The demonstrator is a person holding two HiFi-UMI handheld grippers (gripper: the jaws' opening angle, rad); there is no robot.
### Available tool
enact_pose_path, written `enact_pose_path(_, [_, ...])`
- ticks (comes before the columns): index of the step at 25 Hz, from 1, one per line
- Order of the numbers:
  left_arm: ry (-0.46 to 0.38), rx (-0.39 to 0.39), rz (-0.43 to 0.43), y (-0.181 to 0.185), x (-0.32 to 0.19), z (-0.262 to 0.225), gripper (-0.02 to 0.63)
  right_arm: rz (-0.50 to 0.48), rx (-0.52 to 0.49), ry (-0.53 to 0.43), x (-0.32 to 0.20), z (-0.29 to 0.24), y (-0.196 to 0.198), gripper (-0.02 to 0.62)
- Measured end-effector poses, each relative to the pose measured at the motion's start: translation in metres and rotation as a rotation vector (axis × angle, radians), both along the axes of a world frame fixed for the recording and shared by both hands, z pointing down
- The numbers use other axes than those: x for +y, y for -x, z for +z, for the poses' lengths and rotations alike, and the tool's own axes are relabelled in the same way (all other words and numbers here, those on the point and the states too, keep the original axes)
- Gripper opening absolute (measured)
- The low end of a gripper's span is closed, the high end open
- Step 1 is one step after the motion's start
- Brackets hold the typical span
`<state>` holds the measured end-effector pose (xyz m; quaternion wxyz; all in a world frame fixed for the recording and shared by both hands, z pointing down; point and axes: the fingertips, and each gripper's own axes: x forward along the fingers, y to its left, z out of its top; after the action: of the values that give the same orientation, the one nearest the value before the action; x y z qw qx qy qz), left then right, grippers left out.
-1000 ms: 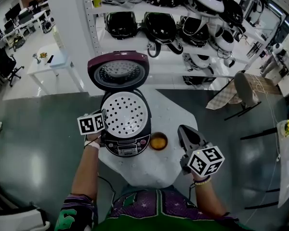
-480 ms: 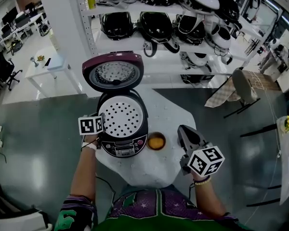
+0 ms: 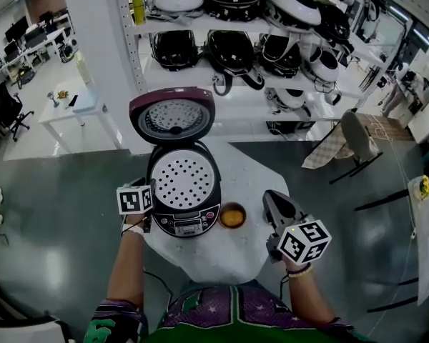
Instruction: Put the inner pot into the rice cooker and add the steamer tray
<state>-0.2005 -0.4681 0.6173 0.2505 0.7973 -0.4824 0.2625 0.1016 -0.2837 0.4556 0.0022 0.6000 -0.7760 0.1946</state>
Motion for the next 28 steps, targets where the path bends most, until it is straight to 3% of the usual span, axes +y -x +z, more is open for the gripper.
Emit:
enact_pose_path(5, [-0.011, 0.046, -0.04, 0.022, 0.025, -0.003, 0.152, -0.001, 0.012, -0.02, 0.009, -0.012, 0.013, 0.005])
enact_pose_path(9, [-0.031, 0.143, -0.055, 0.03, 0.049, -0.015, 0.152, 0.001, 0.022, -0.04, 0.019, -0.023, 0.023, 0.005])
enact_pose_path(15, [-0.12, 0.227, -0.066, 0.042, 0.093, -0.047, 0.152, 0.014, 0.029, -0.059, 0.045, -0.034, 0.039, 0.005])
enact_pose_path(28, [-0.318, 0.34, 0.132, 0.012, 0.171, -0.152, 0.149, 0.105, 0.06, -0.111, 0.097, -0.063, 0.02, 0.005])
